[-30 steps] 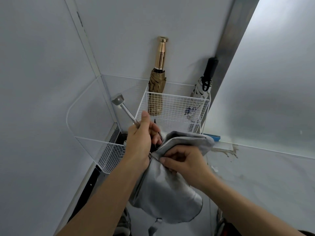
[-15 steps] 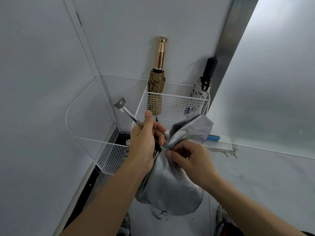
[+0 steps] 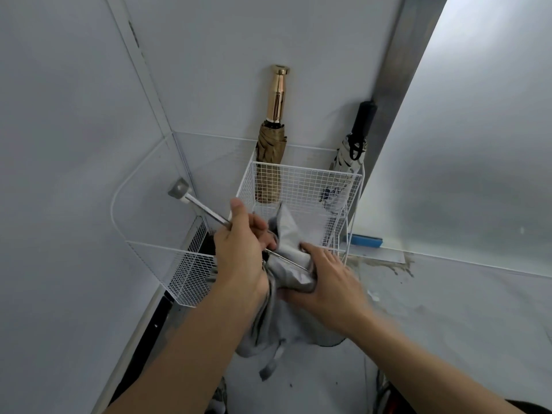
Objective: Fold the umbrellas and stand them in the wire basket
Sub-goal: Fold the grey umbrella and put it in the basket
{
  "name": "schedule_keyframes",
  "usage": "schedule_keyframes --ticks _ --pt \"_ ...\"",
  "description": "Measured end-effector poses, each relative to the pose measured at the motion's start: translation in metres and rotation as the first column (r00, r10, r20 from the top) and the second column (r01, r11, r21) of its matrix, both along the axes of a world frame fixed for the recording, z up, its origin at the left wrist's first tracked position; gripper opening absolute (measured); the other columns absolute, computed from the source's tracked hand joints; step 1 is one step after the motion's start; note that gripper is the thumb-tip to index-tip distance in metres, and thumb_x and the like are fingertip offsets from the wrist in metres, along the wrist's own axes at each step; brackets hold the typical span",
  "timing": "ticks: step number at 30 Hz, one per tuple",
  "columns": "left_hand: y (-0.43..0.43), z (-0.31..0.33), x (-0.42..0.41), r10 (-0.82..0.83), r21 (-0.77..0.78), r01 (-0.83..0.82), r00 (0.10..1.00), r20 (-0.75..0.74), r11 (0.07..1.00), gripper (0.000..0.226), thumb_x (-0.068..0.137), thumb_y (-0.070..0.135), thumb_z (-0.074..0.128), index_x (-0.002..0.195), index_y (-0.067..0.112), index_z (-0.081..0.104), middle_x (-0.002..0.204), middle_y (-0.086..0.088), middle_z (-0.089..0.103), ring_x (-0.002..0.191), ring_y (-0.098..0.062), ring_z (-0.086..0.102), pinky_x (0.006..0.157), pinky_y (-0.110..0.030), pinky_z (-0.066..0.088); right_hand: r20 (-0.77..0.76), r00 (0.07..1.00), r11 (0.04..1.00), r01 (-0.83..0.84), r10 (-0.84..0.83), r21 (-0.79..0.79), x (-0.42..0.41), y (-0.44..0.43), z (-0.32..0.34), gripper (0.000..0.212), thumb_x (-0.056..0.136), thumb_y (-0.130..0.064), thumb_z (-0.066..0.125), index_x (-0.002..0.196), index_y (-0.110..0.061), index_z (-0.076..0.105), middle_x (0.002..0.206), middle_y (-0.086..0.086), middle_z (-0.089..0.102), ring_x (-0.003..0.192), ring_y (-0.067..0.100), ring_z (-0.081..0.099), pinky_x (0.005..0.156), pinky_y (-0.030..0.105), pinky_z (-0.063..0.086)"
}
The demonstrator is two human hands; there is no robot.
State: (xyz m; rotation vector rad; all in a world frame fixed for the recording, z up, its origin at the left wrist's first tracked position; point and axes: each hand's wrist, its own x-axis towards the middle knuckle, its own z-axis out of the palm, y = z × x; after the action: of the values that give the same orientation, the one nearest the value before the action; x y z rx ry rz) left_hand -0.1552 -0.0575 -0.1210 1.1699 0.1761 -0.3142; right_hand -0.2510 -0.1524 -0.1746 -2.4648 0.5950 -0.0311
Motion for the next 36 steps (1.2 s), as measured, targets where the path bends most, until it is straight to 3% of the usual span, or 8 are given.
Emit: schedule_keyframes --ticks 3,6,12,19,22,27,31,36 --pt "0.006 0.007 -0.003 -0.248 -0.069 0.25 0.968 0.038 0.966 0.052 0.099 0.043 0.043 0.064 0.005 0.052 0.043 -0.002 0.042 0.043 -0.015 0.044 0.052 -0.025 0.049 -0.012 1.0 0.991 0.03 -0.028 0.134 0.002 -0.01 -0.001 0.027 0.068 -0.053 0.066 0.088 -0.035 0.06 0.08 -0.014 0.069 0.076 0.011 0.064 0.069 0.038 0.055" --pt "0.019 0.017 0.007 -0.538 -0.011 0.545 0.83 0.151 0.838 0.045 0.088 0.046 0.047 0.078 0.005 0.062 0.062 -0.014 0.061 0.067 -0.025 0.06 0.073 -0.032 0.053 -0.021 0.997 0.899 -0.055 0.071 0.434 0.002 -0.016 0.013 0.02 0.067 -0.021 0.075 0.06 -0.024 0.056 0.053 -0.014 0.059 0.053 0.004 0.056 0.056 0.032 0.048" --pt "0.033 0.018 0.013 -0.598 0.221 0.557 0.715 0.362 0.8 0.023 0.078 0.025 0.066 0.092 0.007 0.066 0.076 -0.014 0.072 0.072 -0.018 0.069 0.073 -0.026 0.053 -0.084 0.962 0.617 -0.099 0.26 0.781 -0.003 -0.013 0.025 0.046 0.057 -0.01 0.069 0.102 0.001 0.069 0.103 0.022 0.072 0.1 0.039 0.069 0.091 0.052 0.056" --pt "0.021 0.011 0.008 -0.548 0.267 0.482 0.773 0.32 0.835 0.015 0.086 0.008 0.07 0.099 0.003 0.065 0.069 -0.016 0.068 0.072 -0.023 0.072 0.07 -0.028 0.057 -0.089 0.959 0.436 -0.04 0.27 0.899 -0.005 -0.005 0.03 0.031 0.064 -0.002 0.065 0.084 -0.021 0.078 0.093 0.009 0.076 0.088 0.024 0.072 0.081 0.036 0.059" --pt "0.018 0.005 0.006 -0.417 0.181 0.382 0.877 0.24 0.906 0.003 0.094 0.003 0.059 0.097 0.005 0.061 0.052 -0.007 0.059 0.07 -0.028 0.072 0.062 -0.035 0.058 -0.039 0.982 0.578 -0.076 0.184 0.813 -0.004 -0.007 0.025 0.033 0.071 -0.015 0.077 0.103 -0.019 0.073 0.104 0.007 0.075 0.099 0.024 0.071 0.086 0.034 0.058" --pt "0.026 -0.008 0.021 -0.192 0.422 -0.003 0.888 0.418 0.907 0.009 0.098 0.01 0.057 0.091 0.015 0.059 0.049 0.002 0.057 0.055 -0.018 0.066 0.06 -0.029 0.054 0.253 0.952 0.84 0.008 -0.173 0.542 -0.005 -0.011 0.024 0.038 0.077 -0.042 0.078 0.109 -0.025 0.066 0.102 -0.009 0.071 0.097 0.004 0.067 0.085 0.024 0.055" --pt "0.026 -0.012 0.024 -0.18 0.47 -0.087 0.851 0.494 0.878 0.011 0.098 0.01 0.056 0.09 0.017 0.059 0.058 -0.002 0.061 0.057 -0.012 0.065 0.065 -0.022 0.054 0.059 0.998 0.941 -0.042 0.024 0.336 -0.014 0.006 0.022 0.07 0.058 -0.079 0.07 0.115 -0.039 0.06 0.104 -0.022 0.065 0.097 -0.004 0.061 0.085 0.023 0.052" --pt "0.023 -0.015 0.018 -0.211 0.47 -0.057 0.841 0.498 0.881 0.014 0.099 0.011 0.055 0.089 0.02 0.058 0.058 -0.002 0.062 0.061 -0.016 0.067 0.066 -0.02 0.055 -0.051 0.999 0.986 0.005 0.003 0.167 -0.012 0.013 0.013 0.042 0.073 -0.067 0.067 0.1 -0.036 0.072 0.095 -0.021 0.068 0.087 -0.003 0.061 0.079 0.027 0.054"
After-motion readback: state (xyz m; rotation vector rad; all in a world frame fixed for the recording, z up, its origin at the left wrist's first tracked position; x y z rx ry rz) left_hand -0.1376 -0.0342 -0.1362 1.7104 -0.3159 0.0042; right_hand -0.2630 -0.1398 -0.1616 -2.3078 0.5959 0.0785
